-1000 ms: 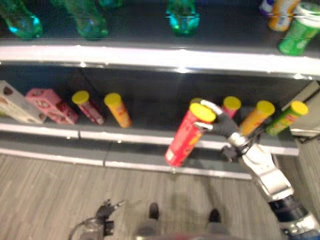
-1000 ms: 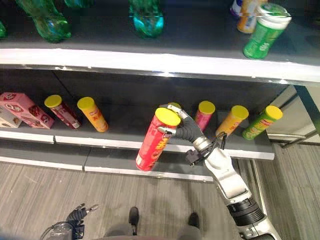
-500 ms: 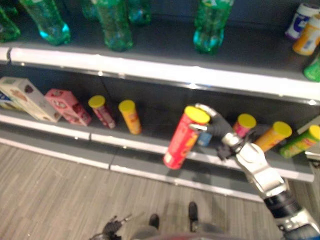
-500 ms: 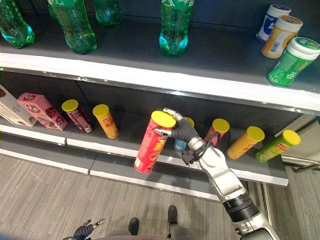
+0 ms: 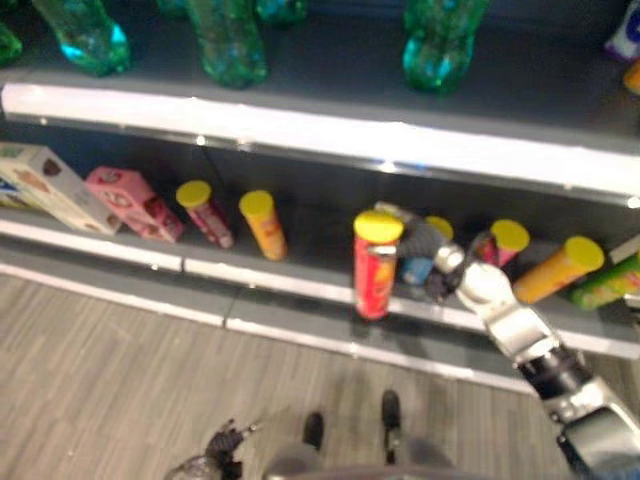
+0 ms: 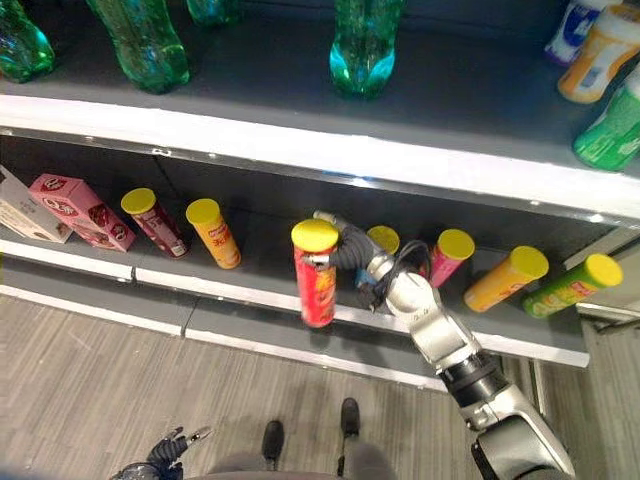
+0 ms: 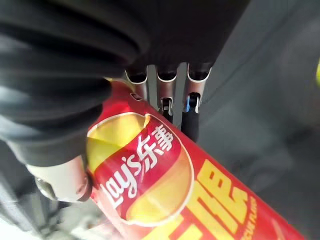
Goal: Put the goods on the table back onto the shelves and tidy them up.
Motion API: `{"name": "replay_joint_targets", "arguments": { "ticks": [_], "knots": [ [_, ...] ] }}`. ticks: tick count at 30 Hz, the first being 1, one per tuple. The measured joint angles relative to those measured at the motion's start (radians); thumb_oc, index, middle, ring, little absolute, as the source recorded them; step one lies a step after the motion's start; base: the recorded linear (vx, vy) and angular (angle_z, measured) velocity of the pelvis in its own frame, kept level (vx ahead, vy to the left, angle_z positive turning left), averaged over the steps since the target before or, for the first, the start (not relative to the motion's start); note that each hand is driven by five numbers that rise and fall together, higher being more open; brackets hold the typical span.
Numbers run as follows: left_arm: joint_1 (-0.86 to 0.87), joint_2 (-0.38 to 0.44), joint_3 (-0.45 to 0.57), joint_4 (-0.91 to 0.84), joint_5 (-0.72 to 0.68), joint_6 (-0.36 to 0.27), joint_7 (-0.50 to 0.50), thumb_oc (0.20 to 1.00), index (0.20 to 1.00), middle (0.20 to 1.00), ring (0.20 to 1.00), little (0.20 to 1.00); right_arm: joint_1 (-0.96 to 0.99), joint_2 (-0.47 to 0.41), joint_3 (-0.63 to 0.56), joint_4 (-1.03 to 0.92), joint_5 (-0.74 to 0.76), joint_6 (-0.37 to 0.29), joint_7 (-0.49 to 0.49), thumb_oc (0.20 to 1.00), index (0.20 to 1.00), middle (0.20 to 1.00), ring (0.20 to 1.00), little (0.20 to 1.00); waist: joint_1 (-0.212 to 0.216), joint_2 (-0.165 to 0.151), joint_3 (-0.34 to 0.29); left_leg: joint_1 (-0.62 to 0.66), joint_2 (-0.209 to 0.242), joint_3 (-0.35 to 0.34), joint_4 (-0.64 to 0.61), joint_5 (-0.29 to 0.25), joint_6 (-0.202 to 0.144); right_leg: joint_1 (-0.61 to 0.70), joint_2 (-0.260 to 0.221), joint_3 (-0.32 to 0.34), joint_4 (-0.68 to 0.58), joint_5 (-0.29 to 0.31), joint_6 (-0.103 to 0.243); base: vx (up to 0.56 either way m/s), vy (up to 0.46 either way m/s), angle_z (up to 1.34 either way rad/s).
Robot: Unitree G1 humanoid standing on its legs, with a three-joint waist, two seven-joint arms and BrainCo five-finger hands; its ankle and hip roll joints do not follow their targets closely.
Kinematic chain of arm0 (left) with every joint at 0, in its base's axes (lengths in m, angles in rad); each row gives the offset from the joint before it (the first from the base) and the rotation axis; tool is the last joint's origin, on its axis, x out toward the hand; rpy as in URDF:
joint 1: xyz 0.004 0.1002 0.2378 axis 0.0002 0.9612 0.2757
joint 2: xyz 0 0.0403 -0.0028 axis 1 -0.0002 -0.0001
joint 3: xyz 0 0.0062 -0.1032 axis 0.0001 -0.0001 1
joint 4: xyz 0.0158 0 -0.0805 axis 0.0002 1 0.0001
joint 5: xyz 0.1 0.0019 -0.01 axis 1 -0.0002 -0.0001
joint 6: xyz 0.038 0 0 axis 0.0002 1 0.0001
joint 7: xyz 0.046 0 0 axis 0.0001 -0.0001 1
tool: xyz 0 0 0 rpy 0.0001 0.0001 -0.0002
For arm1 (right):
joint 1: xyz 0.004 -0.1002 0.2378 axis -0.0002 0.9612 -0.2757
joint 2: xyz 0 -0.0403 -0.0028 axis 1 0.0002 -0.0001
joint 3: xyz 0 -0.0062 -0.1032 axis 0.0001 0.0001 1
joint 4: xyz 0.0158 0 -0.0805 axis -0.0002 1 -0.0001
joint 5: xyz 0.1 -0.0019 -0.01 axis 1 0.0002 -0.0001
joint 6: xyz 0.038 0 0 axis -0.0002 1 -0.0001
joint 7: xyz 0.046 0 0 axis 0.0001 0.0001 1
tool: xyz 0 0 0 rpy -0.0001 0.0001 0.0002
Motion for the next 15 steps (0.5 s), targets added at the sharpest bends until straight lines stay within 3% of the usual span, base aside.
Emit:
{"name": "replay_joint_targets", "arguments": {
  "ticks": [7, 11, 15],
  "knots": [
    [-0.030, -0.029, -0.009, -0.090, 0.000, 0.003, 0.010, 1.000, 1.000, 1.000, 1.000, 1.000, -0.078, 0.004, -0.014, 0.139, -0.107, -0.003, -0.089, 0.200, 0.200, 0.200, 0.200, 0.200, 0.007, 0.060, 0.096, -0.050, -0.003, -0.004, 0.014, 0.004, -0.002, -0.036, -0.005, -0.007, 0.000, 0.008, -0.004, -0.08, 0.056, 0.03],
    [-0.069, -0.046, -0.027, -0.138, 0.000, -0.002, 0.015, 1.000, 1.000, 1.000, 1.000, 1.000, -0.155, 0.000, -0.040, 0.160, -0.135, -0.003, -0.153, 0.200, 0.200, 0.200, 0.200, 0.200, 0.005, 0.115, 0.180, -0.069, -0.013, -0.005, 0.026, 0.004, -0.002, -0.048, -0.016, -0.010, 0.000, 0.014, -0.002, -0.06, 0.050, 0.05],
    [-0.073, -0.053, -0.026, -0.133, 0.000, -0.002, 0.016, 1.000, 1.000, 1.000, 1.000, 1.000, -0.159, 0.001, -0.059, 0.161, -0.135, 0.001, -0.164, 0.200, 0.200, 0.200, 0.200, 0.200, 0.008, 0.131, 0.205, -0.075, -0.013, -0.005, 0.026, 0.004, -0.002, -0.052, -0.018, -0.014, 0.001, 0.014, -0.003, -0.02, 0.034, 0.02]
  ]
}}
